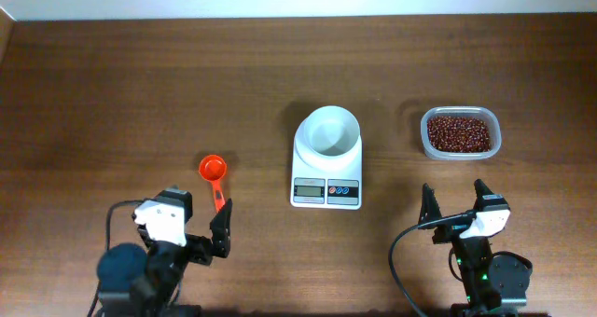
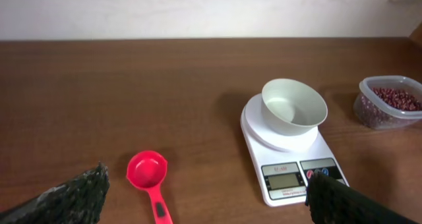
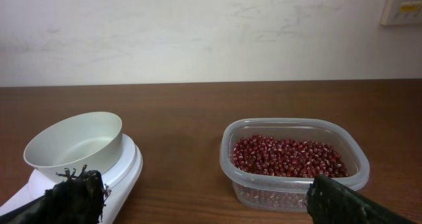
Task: Scoop and weigh 50g on scale
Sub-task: 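Move the left gripper forward toward the red scoop handle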
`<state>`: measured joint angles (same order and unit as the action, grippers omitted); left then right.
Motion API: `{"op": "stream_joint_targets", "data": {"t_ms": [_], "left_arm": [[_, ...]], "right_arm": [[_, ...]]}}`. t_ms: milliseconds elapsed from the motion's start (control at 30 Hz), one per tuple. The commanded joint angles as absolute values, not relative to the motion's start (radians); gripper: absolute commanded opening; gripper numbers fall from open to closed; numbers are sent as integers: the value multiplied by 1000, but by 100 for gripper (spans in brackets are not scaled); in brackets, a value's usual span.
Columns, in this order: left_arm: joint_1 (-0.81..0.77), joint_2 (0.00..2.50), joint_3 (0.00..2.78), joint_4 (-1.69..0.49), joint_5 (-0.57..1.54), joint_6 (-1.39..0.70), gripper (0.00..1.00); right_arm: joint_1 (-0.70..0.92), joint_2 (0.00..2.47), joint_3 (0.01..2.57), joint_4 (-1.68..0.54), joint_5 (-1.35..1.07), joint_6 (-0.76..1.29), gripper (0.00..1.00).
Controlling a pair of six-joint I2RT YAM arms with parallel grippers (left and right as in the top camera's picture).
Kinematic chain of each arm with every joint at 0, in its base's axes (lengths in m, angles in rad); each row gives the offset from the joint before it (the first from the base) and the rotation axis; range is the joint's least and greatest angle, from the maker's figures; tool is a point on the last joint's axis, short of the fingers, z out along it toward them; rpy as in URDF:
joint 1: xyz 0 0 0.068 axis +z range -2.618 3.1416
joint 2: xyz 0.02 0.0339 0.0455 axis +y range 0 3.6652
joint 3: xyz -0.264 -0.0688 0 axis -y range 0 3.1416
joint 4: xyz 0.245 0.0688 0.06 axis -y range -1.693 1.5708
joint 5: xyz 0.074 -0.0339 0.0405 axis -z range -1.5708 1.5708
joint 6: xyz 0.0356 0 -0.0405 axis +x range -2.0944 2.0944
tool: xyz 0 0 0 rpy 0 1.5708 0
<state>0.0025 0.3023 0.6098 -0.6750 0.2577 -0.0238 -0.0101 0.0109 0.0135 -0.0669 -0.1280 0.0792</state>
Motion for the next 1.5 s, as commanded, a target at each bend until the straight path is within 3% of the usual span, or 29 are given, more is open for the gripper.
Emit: {"op": "stream_joint_targets", "data": {"t_ms": [0, 333, 700, 900, 1267, 1467], "left_arm": [[7, 395, 691, -701, 270, -30, 99], [7, 588, 844, -795, 315, -30, 99], [7, 595, 844, -799, 342, -31, 99], [7, 595, 844, -798, 457, -31, 99], [7, 607, 849, -803, 382, -128, 99], [7, 760, 979, -921, 281, -146, 100]], "right_arm": [[0, 4, 6, -70, -122, 82, 99], [0, 4, 6, -70, -122, 82, 99], [0, 4, 6, -70, -122, 82, 99], [0, 4, 6, -70, -122, 82, 99], [0, 4, 6, -70, -122, 82, 99], [0, 4, 6, -70, -122, 82, 99]]}}
